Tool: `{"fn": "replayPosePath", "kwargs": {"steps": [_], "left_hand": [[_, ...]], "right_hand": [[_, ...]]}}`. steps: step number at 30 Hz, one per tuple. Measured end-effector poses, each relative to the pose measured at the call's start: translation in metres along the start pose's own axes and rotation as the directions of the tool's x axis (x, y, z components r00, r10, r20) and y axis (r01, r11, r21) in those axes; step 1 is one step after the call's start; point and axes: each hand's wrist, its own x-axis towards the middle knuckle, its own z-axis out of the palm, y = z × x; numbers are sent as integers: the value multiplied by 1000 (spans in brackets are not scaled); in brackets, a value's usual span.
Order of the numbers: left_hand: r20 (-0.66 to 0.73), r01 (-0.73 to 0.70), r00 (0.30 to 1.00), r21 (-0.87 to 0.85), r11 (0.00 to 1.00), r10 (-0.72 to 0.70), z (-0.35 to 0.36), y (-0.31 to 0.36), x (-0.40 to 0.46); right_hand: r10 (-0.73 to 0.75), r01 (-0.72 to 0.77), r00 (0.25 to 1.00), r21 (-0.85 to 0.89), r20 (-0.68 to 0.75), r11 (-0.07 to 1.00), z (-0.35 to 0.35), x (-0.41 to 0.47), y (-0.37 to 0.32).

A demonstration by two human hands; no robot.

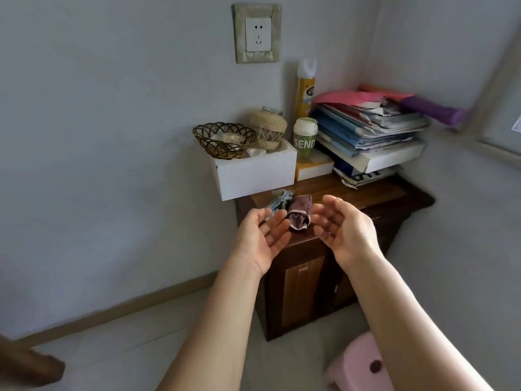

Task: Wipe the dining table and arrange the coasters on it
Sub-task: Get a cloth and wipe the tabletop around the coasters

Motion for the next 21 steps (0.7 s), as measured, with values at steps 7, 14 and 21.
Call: {"fn": "replayPosePath", "kwargs": {"steps": [7, 14, 21], "left_hand": [[-239, 70, 970, 158, 985, -31, 63, -12, 148], [-84, -46, 954, 907, 419, 287, 62, -47, 224], [-27, -30, 933, 988, 152, 360, 48, -57, 254]], "right_hand": [[140, -159, 984, -175, -114, 972, -2, 150, -4], [292, -343, 937, -350, -191, 872, -11, 231, 30], [400, -412, 908, -455, -127, 790, -15, 254, 54]]}}
